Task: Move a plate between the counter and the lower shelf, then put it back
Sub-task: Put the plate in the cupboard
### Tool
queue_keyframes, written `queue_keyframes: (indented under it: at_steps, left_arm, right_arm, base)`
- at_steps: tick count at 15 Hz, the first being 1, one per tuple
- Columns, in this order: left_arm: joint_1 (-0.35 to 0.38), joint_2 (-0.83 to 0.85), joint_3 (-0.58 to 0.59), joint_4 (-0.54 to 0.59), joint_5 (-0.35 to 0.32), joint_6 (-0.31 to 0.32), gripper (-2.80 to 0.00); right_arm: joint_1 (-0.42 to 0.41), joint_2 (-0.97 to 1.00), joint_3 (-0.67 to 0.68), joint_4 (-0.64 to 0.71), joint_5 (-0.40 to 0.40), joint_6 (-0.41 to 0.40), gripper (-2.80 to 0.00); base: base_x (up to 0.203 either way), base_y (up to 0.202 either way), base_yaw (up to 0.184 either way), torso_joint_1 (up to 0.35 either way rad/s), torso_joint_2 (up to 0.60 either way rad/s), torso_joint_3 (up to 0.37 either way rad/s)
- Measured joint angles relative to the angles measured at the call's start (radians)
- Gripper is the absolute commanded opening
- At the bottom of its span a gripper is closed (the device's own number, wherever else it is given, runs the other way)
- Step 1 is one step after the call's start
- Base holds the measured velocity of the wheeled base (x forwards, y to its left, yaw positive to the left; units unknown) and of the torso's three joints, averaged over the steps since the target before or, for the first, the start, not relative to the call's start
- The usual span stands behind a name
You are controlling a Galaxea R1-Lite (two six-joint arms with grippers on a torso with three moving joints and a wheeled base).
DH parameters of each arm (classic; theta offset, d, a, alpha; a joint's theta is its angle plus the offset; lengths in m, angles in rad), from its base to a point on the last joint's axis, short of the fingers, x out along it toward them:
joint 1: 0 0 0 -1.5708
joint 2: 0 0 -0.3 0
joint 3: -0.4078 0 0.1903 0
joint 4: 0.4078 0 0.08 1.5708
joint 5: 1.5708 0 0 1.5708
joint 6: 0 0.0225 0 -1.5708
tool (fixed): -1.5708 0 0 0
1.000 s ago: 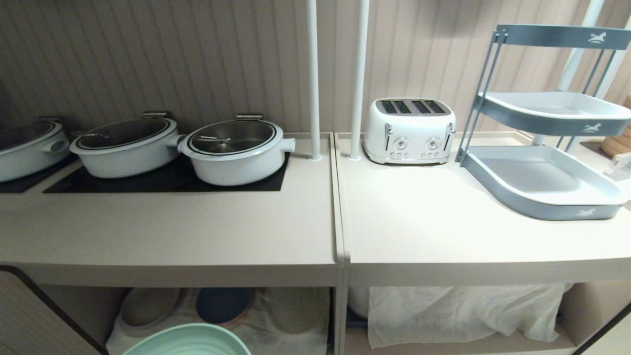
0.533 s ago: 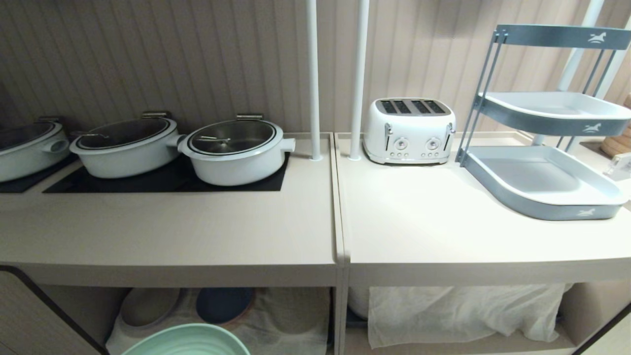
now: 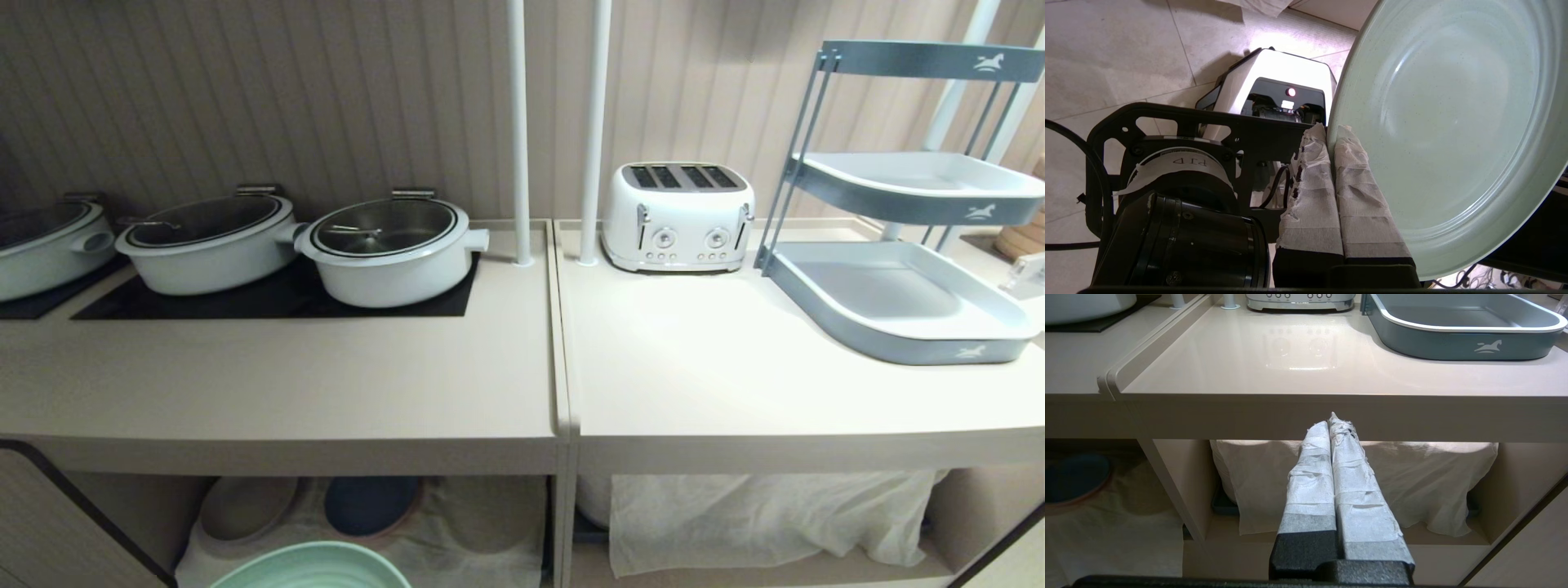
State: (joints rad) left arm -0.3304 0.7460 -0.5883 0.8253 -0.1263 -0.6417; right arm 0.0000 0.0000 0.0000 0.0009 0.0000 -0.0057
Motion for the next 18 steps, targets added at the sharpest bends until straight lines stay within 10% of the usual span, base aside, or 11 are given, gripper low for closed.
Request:
queue_keyframes:
  at_steps: [18]
  left_arm:
    - [0.000,0.044,-0.003,-0.048,0.005,0.000,-2.80]
  right_arm:
    - [0.000,0.000,0.000,0.000,0.000,0.004,-2.80]
  base:
    - [0.000,0.000,0.000,-0.159,0.34,0.180]
